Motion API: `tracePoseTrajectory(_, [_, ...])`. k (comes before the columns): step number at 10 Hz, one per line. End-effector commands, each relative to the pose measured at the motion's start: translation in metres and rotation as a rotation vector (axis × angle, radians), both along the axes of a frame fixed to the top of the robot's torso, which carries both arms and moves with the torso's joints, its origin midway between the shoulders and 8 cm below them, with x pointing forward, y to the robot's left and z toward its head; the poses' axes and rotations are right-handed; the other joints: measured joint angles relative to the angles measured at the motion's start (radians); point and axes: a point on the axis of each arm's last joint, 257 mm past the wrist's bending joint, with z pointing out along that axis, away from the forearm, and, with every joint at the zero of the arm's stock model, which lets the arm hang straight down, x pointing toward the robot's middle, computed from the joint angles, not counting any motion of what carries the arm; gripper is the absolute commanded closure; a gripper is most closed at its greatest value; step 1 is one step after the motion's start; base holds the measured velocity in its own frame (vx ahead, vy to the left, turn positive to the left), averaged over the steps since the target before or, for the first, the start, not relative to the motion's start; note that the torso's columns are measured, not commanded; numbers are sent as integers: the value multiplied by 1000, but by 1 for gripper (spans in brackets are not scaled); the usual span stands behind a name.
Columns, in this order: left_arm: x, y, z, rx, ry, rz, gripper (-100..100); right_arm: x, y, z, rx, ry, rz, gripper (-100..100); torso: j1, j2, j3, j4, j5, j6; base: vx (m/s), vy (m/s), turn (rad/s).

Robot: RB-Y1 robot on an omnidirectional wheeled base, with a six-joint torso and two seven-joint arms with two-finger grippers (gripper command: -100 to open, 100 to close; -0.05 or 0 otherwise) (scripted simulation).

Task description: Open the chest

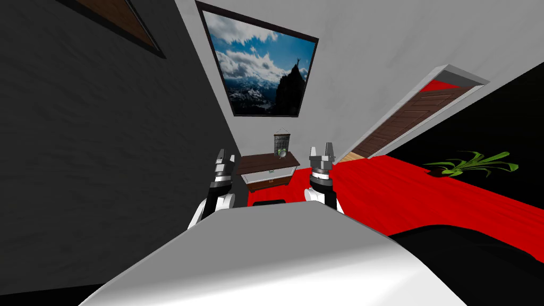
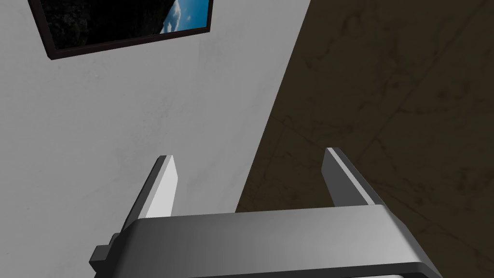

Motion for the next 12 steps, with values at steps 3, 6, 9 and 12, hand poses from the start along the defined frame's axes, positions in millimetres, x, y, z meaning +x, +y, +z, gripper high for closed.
tracePoseTrajectory(3, [0, 0, 0, 0, 0, 0, 0, 0, 0, 0, 0, 0, 0, 0, 0, 175, -351, 176, 0, 0, 0, 0, 0])
tracePoseTrajectory(6, [0, 0, 0, 0, 0, 0, 0, 0, 0, 0, 0, 0, 0, 0, 0, 396, -792, 396, 0, 0, 0, 0, 0])
tracePoseTrajectory(9, [0, 0, 0, 0, 0, 0, 0, 0, 0, 0, 0, 0, 0, 0, 0, 618, -1234, 617, 0, 0, 0, 0, 0])
tracePoseTrajectory(12, [6, -1, -25, 59, 27, -25, -100, 0, 0, 0, 0, 0, 0, 0, -2, 733, -1472, 733, 0, 0, 34, -46, 15])
